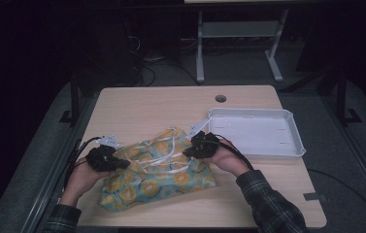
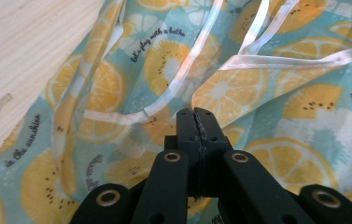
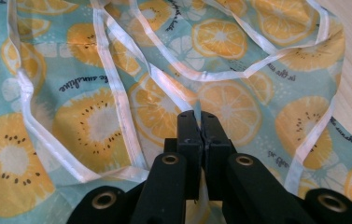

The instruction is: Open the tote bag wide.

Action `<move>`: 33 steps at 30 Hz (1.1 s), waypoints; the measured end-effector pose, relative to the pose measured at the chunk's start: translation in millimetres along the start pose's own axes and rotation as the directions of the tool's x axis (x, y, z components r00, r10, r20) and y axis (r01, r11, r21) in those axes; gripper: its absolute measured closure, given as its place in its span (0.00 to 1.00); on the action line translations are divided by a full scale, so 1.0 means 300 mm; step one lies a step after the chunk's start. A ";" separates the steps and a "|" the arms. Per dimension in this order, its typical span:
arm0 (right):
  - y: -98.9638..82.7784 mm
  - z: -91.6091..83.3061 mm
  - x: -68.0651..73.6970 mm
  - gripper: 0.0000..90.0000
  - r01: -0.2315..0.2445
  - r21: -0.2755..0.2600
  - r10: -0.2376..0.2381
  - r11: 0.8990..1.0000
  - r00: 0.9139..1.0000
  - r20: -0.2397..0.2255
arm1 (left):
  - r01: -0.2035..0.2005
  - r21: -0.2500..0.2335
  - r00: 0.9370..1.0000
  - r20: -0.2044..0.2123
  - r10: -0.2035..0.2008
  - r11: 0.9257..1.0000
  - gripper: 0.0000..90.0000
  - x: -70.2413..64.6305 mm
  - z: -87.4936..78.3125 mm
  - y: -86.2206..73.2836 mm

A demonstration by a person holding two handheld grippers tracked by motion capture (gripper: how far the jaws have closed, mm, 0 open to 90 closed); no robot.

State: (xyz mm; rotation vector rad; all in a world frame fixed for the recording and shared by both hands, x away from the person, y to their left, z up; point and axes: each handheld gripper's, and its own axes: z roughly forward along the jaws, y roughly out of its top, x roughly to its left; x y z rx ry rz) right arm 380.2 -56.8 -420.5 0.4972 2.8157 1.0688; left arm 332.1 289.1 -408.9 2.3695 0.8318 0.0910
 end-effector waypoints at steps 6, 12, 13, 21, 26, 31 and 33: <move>0.003 -0.032 0.000 0.98 -0.008 -0.029 0.008 1.000 1.000 0.009 | 0.026 -0.110 1.000 0.012 -0.024 0.994 1.00 -0.023 -0.077 -0.002; 0.012 -0.086 0.024 0.98 -0.021 -0.069 0.022 0.997 1.000 0.012 | 0.034 -0.195 0.999 0.027 -0.029 0.980 1.00 -0.069 -0.155 -0.020; 0.013 -0.096 0.028 0.98 -0.018 -0.075 0.019 0.997 1.000 0.013 | 0.031 -0.205 0.999 0.030 -0.026 0.978 1.00 -0.076 -0.164 -0.025; -0.002 -0.160 0.069 0.97 0.018 -0.119 -0.017 0.993 1.000 0.010 | 0.014 -0.229 0.999 0.053 -0.001 0.973 1.00 -0.145 -0.206 -0.067; -0.020 -0.187 0.103 0.96 0.032 -0.127 -0.032 0.991 0.999 0.002 | 0.002 -0.218 0.998 0.065 0.012 0.976 1.00 -0.189 -0.212 -0.091; -0.042 -0.206 0.145 0.96 0.036 -0.130 -0.037 0.991 0.999 -0.010 | 0.003 -0.193 0.997 0.082 0.013 0.981 1.00 -0.227 -0.202 -0.123; -0.052 -0.210 0.161 0.96 0.044 -0.126 -0.046 0.991 0.999 -0.015 | 0.005 -0.180 0.996 0.089 0.011 0.984 1.00 -0.239 -0.197 -0.135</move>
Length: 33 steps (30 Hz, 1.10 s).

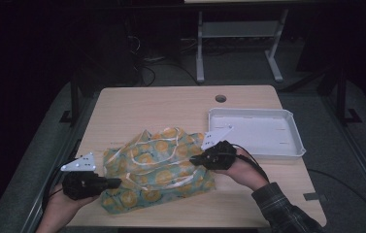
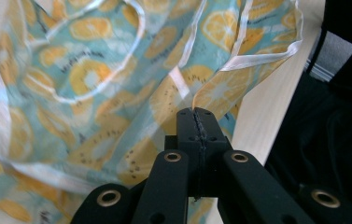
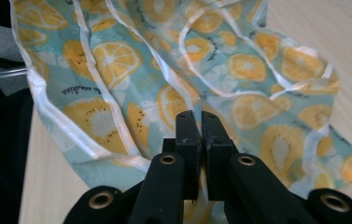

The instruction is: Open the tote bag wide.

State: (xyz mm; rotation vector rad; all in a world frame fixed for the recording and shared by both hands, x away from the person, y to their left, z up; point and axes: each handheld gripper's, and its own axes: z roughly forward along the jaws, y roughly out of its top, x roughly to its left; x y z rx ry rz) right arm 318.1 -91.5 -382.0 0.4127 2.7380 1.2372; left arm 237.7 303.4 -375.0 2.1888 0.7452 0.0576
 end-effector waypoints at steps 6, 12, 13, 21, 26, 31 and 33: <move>-0.032 -0.017 0.045 0.95 0.009 0.006 -0.009 1.000 1.000 -0.009 | 0.003 0.022 1.000 0.016 -0.004 1.000 1.00 -0.036 0.011 -0.029; -0.057 -0.034 0.084 0.96 0.011 0.000 -0.011 1.000 0.999 -0.031 | 0.013 0.052 0.999 0.048 -0.015 0.999 1.00 -0.067 0.026 -0.056; -0.062 -0.031 0.093 0.96 0.016 0.006 -0.016 1.000 0.999 -0.035 | 0.010 0.064 0.998 0.055 -0.013 0.998 1.00 -0.070 0.033 -0.062; -0.119 0.016 0.131 0.96 0.053 0.089 -0.044 0.995 0.994 -0.102 | 0.011 0.164 0.996 0.089 -0.026 0.986 1.00 -0.083 0.097 -0.097; -0.135 0.059 0.131 0.96 0.053 0.136 -0.037 0.989 0.992 -0.119 | 0.007 0.228 0.996 0.081 -0.026 0.974 1.00 -0.077 0.135 -0.106; -0.147 0.094 0.123 0.96 0.057 0.175 -0.036 0.983 0.992 -0.123 | 0.004 0.249 0.997 0.070 -0.023 0.968 1.00 -0.064 0.157 -0.106; -0.147 0.105 0.119 0.96 0.056 0.179 -0.034 0.982 0.992 -0.120 | 0.007 0.252 0.998 0.055 -0.021 0.968 1.00 -0.054 0.162 -0.101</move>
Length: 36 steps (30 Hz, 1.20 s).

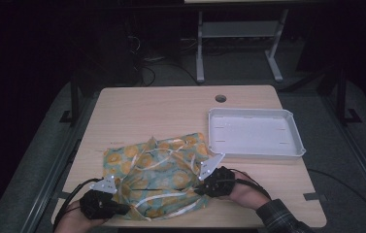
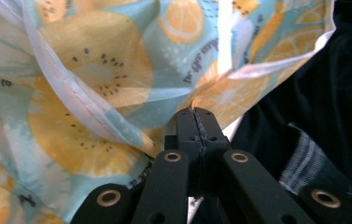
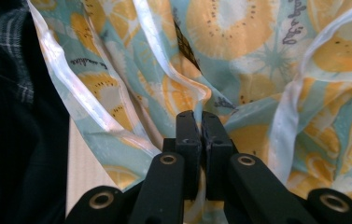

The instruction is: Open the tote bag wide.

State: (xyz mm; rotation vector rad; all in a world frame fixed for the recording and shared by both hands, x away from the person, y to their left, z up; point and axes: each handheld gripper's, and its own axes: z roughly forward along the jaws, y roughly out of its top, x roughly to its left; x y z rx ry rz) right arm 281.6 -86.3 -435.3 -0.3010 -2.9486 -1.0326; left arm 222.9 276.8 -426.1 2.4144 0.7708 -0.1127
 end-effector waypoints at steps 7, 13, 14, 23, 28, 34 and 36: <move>0.013 0.022 -0.028 0.97 -0.002 -0.004 0.002 1.000 1.000 0.018 | -0.005 0.016 0.998 -0.059 0.006 1.000 1.00 0.060 0.003 0.041; 0.049 0.038 -0.077 0.97 -0.003 -0.022 0.005 1.000 0.998 0.057 | 0.012 0.003 0.994 -0.106 -0.012 1.000 1.00 0.136 -0.006 0.075; 0.053 0.041 -0.087 0.97 -0.003 -0.029 0.005 1.000 0.998 0.065 | 0.015 0.002 0.993 -0.114 -0.014 1.000 1.00 0.149 -0.009 0.079; 0.078 0.072 -0.136 0.97 -0.005 -0.029 0.007 1.000 0.996 0.089 | 0.044 -0.011 0.992 -0.115 -0.045 0.999 1.00 0.175 -0.030 0.059; 0.081 0.066 -0.125 0.97 0.003 -0.030 0.000 1.000 0.996 0.093 | 0.038 -0.074 0.993 -0.105 -0.046 0.997 0.84 0.132 -0.089 0.056; 0.082 0.069 -0.124 0.97 0.006 -0.030 -0.004 1.000 0.996 0.087 | -0.010 -0.150 0.990 -0.140 -0.012 0.989 0.75 0.103 -0.166 0.111; 0.082 0.068 -0.124 0.97 0.006 -0.032 -0.003 0.999 0.996 0.087 | -0.020 -0.171 0.988 -0.152 -0.007 0.985 0.72 0.108 -0.169 0.138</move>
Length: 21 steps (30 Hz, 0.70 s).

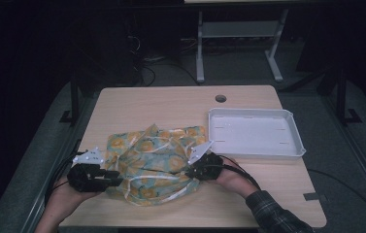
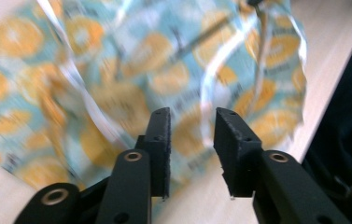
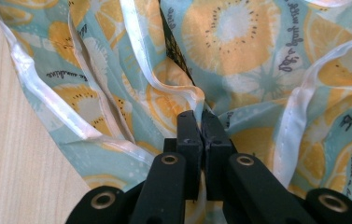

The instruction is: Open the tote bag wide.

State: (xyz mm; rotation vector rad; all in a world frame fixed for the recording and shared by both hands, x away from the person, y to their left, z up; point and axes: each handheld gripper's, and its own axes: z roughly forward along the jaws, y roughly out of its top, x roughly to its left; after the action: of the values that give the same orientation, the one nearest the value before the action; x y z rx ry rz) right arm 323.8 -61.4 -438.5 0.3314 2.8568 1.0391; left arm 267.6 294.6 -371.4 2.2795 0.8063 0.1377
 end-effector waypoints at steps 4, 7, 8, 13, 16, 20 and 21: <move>0.000 -0.001 -0.001 0.97 0.000 -0.002 0.000 1.000 1.000 0.000 | 0.006 -0.005 1.000 -0.018 -0.006 1.000 0.63 0.025 0.034 0.044; 0.000 -0.003 -0.002 0.97 0.000 -0.003 0.000 1.000 1.000 0.000 | 0.007 0.014 1.000 -0.030 -0.006 1.000 0.59 0.039 0.071 0.061; 0.000 -0.003 -0.002 0.97 0.002 -0.004 -0.002 1.000 1.000 0.000 | 0.011 0.021 0.999 -0.031 -0.010 1.000 0.59 0.042 0.084 0.061; 0.000 -0.007 -0.004 0.97 0.002 -0.006 -0.002 1.000 1.000 0.001 | 0.048 0.039 0.998 -0.030 -0.047 0.998 0.56 0.051 0.128 0.037; 0.002 -0.007 -0.003 0.97 0.004 -0.005 -0.004 1.000 1.000 0.001 | 0.048 0.059 0.998 -0.034 -0.046 0.997 0.59 0.062 0.136 0.029; 0.004 -0.007 -0.002 0.97 0.004 -0.007 -0.004 1.000 1.000 0.000 | 0.043 0.062 0.998 -0.040 -0.041 0.997 0.68 0.071 0.145 0.022; 0.004 -0.006 -0.002 0.97 0.005 -0.008 -0.005 1.000 1.000 0.001 | 0.053 0.056 0.998 -0.044 -0.050 0.997 0.70 0.071 0.145 0.021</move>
State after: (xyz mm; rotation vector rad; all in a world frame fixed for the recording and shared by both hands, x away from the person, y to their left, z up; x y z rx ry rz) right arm 324.3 -61.9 -436.4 0.3235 2.8502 1.0489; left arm 301.5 278.1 -402.4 2.3144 0.9008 0.1415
